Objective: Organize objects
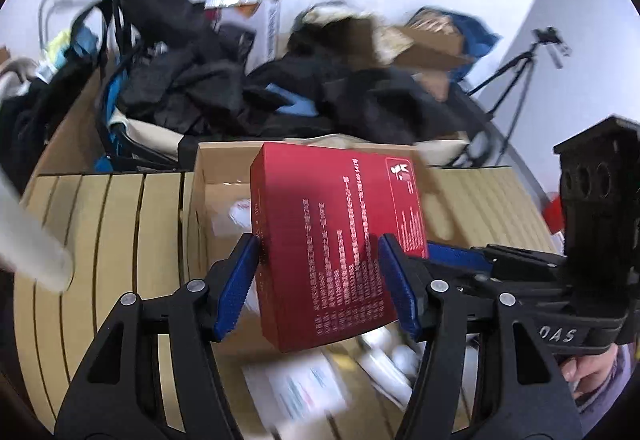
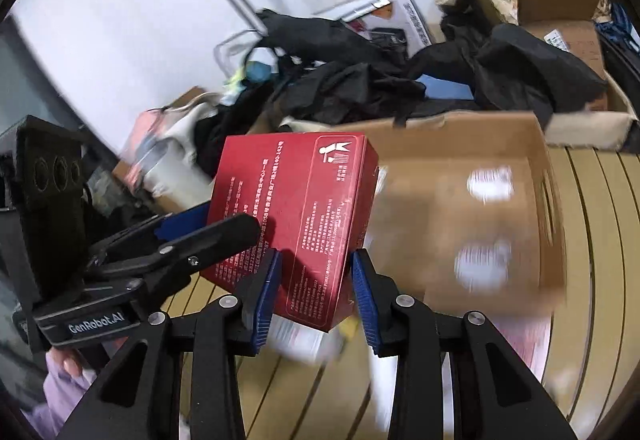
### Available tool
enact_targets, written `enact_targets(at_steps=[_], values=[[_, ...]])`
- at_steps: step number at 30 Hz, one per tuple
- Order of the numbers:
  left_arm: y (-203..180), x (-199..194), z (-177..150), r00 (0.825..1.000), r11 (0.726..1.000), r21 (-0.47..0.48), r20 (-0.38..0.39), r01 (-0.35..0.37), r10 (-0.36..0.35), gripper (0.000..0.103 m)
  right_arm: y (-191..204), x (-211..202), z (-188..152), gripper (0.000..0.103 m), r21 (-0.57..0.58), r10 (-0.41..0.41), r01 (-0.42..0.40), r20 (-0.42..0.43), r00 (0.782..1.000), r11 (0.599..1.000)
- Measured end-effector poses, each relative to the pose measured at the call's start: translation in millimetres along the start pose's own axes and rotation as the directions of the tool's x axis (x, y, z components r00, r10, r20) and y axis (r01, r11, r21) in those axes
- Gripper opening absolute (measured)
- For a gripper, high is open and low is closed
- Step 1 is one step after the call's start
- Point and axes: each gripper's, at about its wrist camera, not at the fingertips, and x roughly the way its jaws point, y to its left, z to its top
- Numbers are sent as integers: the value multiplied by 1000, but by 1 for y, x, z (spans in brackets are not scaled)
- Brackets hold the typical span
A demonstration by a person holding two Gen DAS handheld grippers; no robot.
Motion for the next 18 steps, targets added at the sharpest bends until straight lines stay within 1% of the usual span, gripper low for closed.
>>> enact_targets(at_steps=[2,3,5,8,11,13,14,15,16,17,18], values=[[13,32,9,999,999,-9,-36,-38,38,51,-10,34,22,40,5,-31,31,-38,999,1000],[23,53,14,996,998,-30,-60,-62,60,48,-15,50,28,40,10,-52,52,-55,997,999],[33,76,16,991,993,-24,-83,-112,109,47,-26,83,40,40,17,-91,93,-82,992,996],[43,89,21,981,984,2,-74,-179,179,51,-41,110,46,40,63,-105,111,-99,990,992],[46,82,18,981,982,10,-60,-186,186,55,-46,120,48,40,52,-114,120,-100,988,991],[39,68,15,984,985,33,-51,-171,173,73,-45,113,48,44,31,-139,143,-95,986,989],[33,58,14,983,983,50,-44,-175,178,77,-44,104,47,49,12,-151,152,-82,985,988],[28,49,13,981,980,68,-36,-186,189,81,-42,90,47,61,-12,-166,165,-63,984,986],[20,32,10,979,975,93,-23,-201,203,86,-41,74,46,70,-36,-183,181,-47,982,983],[15,18,8,976,971,111,-18,-214,217,90,-39,60,45,83,-51,-193,191,-39,980,980],[10,3,7,971,965,123,-18,-234,237,102,-38,37,43,84,-77,-218,215,-26,976,974]])
